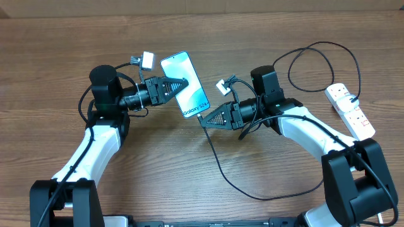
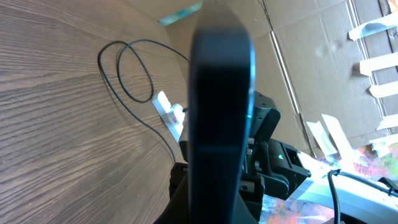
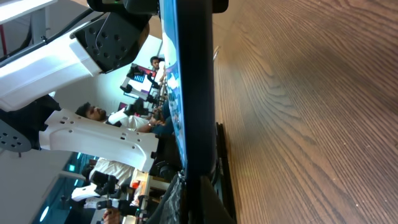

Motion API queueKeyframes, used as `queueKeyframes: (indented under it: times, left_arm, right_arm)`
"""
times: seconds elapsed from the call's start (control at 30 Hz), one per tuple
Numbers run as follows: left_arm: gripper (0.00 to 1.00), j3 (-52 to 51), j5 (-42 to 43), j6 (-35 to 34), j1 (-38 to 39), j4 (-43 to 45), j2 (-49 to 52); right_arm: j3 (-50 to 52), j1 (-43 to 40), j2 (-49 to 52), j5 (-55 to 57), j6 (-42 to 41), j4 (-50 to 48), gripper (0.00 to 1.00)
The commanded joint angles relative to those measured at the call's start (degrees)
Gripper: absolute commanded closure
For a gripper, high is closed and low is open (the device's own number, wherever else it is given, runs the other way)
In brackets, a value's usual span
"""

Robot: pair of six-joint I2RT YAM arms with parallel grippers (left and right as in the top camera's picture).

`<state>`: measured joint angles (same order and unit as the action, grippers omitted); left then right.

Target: Plug charger to phone and switch on socket

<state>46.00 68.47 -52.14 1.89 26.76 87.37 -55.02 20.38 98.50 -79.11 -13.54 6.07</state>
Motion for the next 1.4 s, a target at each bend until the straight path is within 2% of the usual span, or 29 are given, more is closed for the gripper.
queueKeyframes:
  times: [0.0, 1.1, 1.37]
  left_arm:
    - [0.96, 0.66, 0.33, 0.96, 0.37, 0.44, -0.37]
    - [0.96, 0.66, 0.61, 1.40, 0.39, 0.39, -0.37]
    - [0.96, 0.66, 3.13, 3.82, 1.22, 0.39, -0.37]
  right_arm:
    - [-0.92, 0.17, -1.31, -1.55, -0.17, 0.02, 0.96]
    - [-0.92, 0.17, -1.31, 0.35, -1.51, -3.08, 0.96]
    - [-0.94, 0.20, -1.31, 0.37, -5.86, -9.49, 0.96]
